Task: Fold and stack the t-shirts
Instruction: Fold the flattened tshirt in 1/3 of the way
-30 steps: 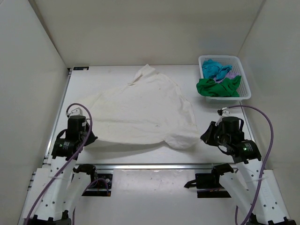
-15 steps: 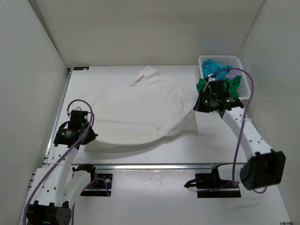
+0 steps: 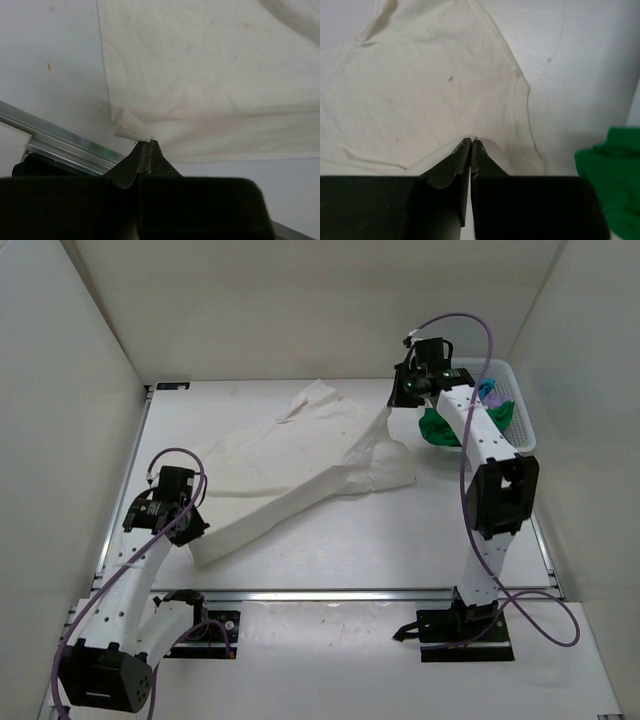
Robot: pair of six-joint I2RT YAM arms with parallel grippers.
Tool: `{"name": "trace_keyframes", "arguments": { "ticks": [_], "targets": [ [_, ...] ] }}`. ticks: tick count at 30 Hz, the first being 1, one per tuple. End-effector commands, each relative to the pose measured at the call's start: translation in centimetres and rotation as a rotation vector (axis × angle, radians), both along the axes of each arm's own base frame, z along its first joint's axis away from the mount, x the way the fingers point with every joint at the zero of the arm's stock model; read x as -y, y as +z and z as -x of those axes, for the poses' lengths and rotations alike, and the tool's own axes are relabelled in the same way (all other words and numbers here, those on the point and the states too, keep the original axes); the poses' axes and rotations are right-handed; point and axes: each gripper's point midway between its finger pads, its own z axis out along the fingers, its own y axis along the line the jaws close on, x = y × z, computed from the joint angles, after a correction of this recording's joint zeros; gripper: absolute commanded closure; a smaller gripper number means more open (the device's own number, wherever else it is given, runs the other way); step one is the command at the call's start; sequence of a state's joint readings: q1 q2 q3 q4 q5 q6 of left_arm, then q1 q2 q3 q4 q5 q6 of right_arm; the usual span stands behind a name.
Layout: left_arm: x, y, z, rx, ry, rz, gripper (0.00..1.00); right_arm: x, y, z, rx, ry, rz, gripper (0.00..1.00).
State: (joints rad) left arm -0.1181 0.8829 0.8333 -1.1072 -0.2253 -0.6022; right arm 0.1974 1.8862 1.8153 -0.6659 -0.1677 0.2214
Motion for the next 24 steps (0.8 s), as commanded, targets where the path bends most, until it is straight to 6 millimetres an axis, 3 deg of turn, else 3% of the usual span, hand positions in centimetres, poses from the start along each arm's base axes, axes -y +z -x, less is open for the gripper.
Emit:
{"name": "trace_keyframes", "arguments": {
  "ticks": [1, 5, 6, 7, 10, 12, 13, 15, 17, 20, 24],
  "targets": [
    [-1.3, 1.3, -1.3, 0.031, 0.050, -0.052, 1.00, -1.5, 0.3, -3.5, 0.044, 0.047, 0.032, 1.00],
    [-1.9, 1.3, -2.6, 0.003, 0.073, -0.072, 1.00, -3.1, -1.7, -6.2, 0.040, 0.080, -0.001, 1.00],
    [-1.9, 1.3, -2.9, 0.001, 0.075, -0.073, 1.00, -3.3, -3.3, -6.6, 0.013, 0.083, 0.015, 1.00],
    [-2.0, 1.2, -3.2, -0.009, 0.073, -0.076, 1.00, -4.1, -2.7, -7.1, 0.035, 0.089, 0.012, 1.00],
    [-2.5, 0.6, -4.0, -0.042, 0.086, -0.100, 1.00, -5.5, -4.5, -7.7, 0.011, 0.106, -0.013, 1.00],
    [-3.1, 0.3, -4.6, -0.048, 0.107, -0.117, 0.99, -6.2, -4.3, -8.0, 0.025, 0.109, -0.004, 1.00],
    [-3.4, 0.1, -4.7, -0.053, 0.122, -0.114, 0.98, -5.9, -4.4, -8.1, 0.014, 0.099, -0.020, 0.95],
    [-3.3, -1.2, -4.5, -0.101, 0.139, -0.091, 0.99, -5.7, -2.8, -8.2, 0.037, 0.101, -0.063, 0.76],
    [-3.6, -2.2, -4.3, -0.138, 0.154, -0.087, 0.99, -5.3, -0.1, -8.2, 0.080, 0.100, -0.095, 0.72],
    [-4.7, -2.8, -4.8, -0.148, 0.212, -0.084, 0.97, -2.5, 5.1, -6.7, 0.140, 0.073, -0.116, 0.67],
    [-5.9, -2.6, -7.1, -0.121, 0.284, -0.060, 0.85, -0.5, 6.8, -3.5, 0.150, 0.089, -0.105, 0.66]
  ]
}}
